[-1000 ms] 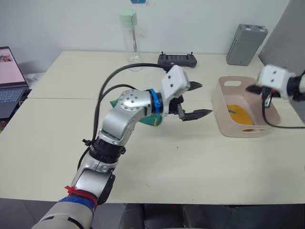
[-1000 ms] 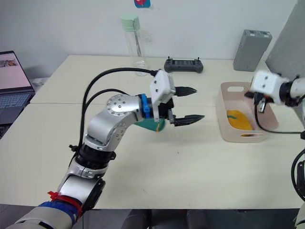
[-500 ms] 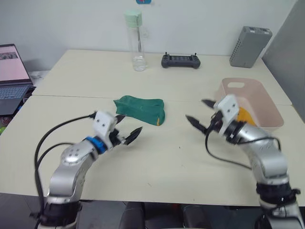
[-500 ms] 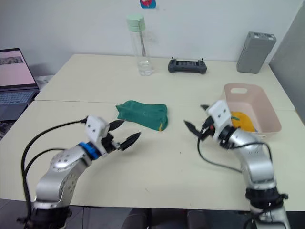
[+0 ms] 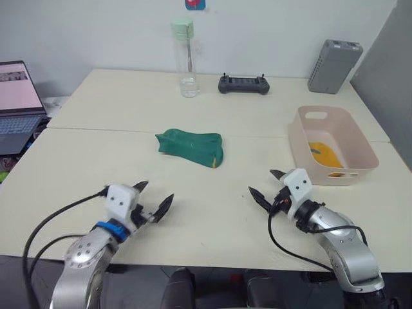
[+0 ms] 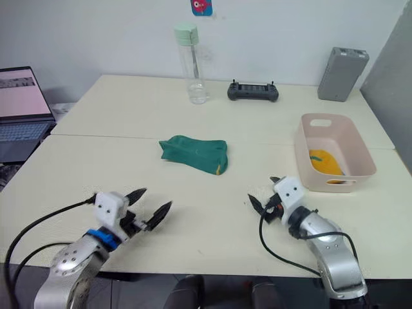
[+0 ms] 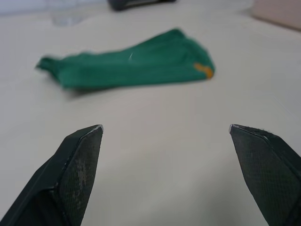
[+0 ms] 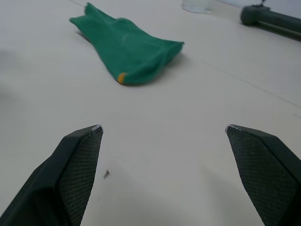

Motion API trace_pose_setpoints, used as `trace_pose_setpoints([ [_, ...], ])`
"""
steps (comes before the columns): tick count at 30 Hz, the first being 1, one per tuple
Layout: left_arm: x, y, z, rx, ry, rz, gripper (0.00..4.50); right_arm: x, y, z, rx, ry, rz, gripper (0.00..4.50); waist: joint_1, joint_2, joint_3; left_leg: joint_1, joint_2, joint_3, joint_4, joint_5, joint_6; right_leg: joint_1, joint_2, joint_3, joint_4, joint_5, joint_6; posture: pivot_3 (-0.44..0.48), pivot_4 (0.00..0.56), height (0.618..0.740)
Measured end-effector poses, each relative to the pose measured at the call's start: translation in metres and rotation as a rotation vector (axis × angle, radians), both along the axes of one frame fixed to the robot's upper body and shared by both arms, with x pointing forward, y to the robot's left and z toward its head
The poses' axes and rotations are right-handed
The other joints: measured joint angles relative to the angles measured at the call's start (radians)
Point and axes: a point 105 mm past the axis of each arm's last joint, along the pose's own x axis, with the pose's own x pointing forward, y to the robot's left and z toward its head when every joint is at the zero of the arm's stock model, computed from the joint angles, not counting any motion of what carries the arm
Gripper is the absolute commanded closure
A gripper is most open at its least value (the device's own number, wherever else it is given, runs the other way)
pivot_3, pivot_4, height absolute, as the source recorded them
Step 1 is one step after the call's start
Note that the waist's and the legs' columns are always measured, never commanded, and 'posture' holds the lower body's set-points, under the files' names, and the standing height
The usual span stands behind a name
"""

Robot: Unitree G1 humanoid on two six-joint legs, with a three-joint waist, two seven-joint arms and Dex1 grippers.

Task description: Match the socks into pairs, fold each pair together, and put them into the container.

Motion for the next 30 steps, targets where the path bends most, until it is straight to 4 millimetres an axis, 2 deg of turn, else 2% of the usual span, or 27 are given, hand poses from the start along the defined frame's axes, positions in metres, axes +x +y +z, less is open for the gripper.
trace_pose_setpoints([
  [2, 0.012, -0.014, 0.004, 0.004, -0.019, -0.028, 0.0, -0.009, 0.005, 0.0, -0.01, 0.043, 0.075, 0.02, -0.002, -0.001, -0.002, 0.0, 0.0, 0.0, 0.0, 0.003, 0.004, 0.001, 0.0, 0.0, 0.0, 0.0, 0.0, 0.0, 0.15, 0.74],
  [5, 0.032, -0.035, -0.008, 0.003, 0.012, -0.046, 0.0, -0.016, 0.008, 0.005, -0.018, 0.082, 0.151, 0.02, -0.002, -0.003, -0.003, 0.0, 0.0, 0.0, 0.001, 0.003, 0.005, 0.006, 0.001, 0.0, 0.001, 0.002, 0.004, 0.0, 0.15, 0.74],
  [8, 0.048, -0.06, -0.02, -0.004, 0.038, -0.065, 0.0, -0.012, 0.01, 0.014, -0.029, 0.055, 0.157, 0.02, -0.004, -0.004, -0.004, -0.001, 0.001, -0.003, 0.0, 0.003, 0.005, 0.006, 0.004, -0.001, 0.001, 0.003, 0.007, 0.0, 0.15, 0.74],
  [12, 0.066, -0.075, -0.033, 0.021, 0.054, -0.056, 0.0, -0.01, 0.009, 0.015, -0.034, 0.059, 0.137, 0.02, -0.002, -0.004, -0.004, -0.002, 0.0, -0.006, -0.007, 0.003, 0.005, 0.005, 0.005, -0.004, 0.001, 0.001, 0.002, 0.0, 0.15, 0.74],
  [13, 0.073, -0.077, -0.04, 0.035, 0.073, -0.042, 0.19, -0.009, 0.008, 0.015, -0.034, 0.058, 0.129, 0.0, 0.0, -0.004, -0.004, -0.002, 0.0, -0.006, -0.009, 0.003, 0.005, 0.005, 0.005, -0.004, 0.001, 0.001, 0.002, 0.0, 0.15, 0.74],
  [15, 0.079, -0.082, -0.04, 0.042, 0.064, -0.039, 0.6, -0.009, 0.008, 0.015, -0.035, 0.058, 0.119, 0.0, 0.001, -0.004, -0.004, -0.002, 0.0, -0.006, -0.01, 0.003, 0.005, 0.005, 0.005, -0.004, 0.0, 0.001, 0.002, 0.0, 0.15, 0.74],
  [27, 0.088, -0.082, -0.041, -0.009, 0.057, 0.002, 4.45, -0.009, 0.006, 0.016, -0.035, 0.054, 0.086, 0.0, 0.001, -0.004, -0.004, -0.001, 0.0, -0.005, -0.003, 0.003, 0.005, 0.007, 0.005, -0.003, 0.0, 0.0, 0.009, 0.0, 0.15, 0.74],
  [30, 0.089, -0.078, -0.04, -0.016, 0.057, 0.016, 4.48, -0.008, 0.007, 0.017, -0.035, 0.049, 0.088, 0.0, 0.0, -0.004, -0.004, -0.001, 0.0, -0.005, -0.003, 0.003, 0.005, 0.007, 0.005, -0.003, 0.0, 0.0, 0.009, 0.0, 0.15, 0.74],
])
